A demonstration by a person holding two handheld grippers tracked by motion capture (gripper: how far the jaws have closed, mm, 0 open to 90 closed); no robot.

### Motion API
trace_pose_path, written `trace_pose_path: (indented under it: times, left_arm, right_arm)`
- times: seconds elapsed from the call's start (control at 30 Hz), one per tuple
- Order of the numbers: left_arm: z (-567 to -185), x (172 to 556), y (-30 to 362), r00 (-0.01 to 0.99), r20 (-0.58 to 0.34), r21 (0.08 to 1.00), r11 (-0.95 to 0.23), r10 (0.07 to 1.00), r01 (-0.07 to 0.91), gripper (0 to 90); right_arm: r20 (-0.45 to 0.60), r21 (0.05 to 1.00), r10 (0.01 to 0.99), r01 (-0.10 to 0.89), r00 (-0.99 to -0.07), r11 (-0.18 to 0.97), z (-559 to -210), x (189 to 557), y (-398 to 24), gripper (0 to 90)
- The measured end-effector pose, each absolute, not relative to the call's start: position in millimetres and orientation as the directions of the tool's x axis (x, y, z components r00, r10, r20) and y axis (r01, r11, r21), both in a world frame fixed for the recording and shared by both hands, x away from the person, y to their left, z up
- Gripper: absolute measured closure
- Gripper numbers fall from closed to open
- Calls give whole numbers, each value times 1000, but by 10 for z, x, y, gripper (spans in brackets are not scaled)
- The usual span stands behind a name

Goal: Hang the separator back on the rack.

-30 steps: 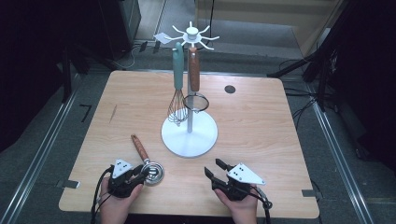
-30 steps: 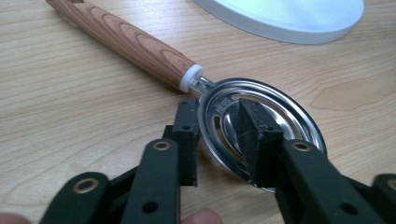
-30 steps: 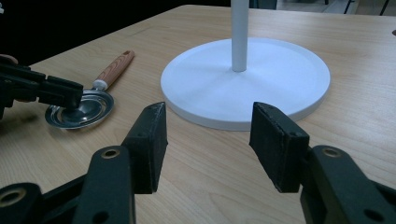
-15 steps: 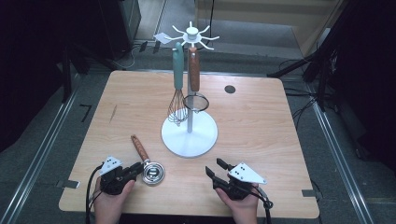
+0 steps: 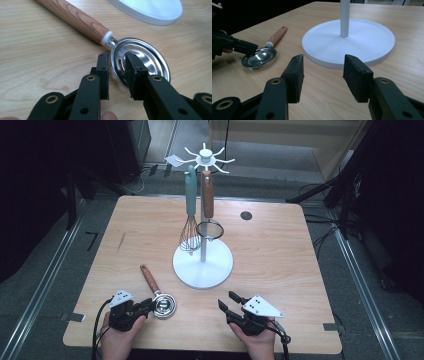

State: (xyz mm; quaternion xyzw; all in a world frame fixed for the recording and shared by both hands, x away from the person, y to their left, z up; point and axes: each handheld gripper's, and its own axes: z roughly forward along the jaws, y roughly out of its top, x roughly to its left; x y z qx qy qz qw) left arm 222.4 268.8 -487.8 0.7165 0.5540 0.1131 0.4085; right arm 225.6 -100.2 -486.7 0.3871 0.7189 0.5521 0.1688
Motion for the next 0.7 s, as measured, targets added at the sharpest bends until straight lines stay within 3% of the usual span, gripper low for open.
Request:
trace_pose_path:
  times: [0.53, 0.7]
  left_arm:
    - [-4898, 2154, 2406, 441, -281, 697, -135, 852, 705, 716]
    - [-4883, 2154, 2407, 442, -277, 718, -122, 853, 686, 625]
  right_arm:
    - [185, 923, 743, 374, -643, 94, -4869, 2247, -989, 519]
    - [180, 924, 745, 370, -643, 97, -4871, 2248, -988, 518]
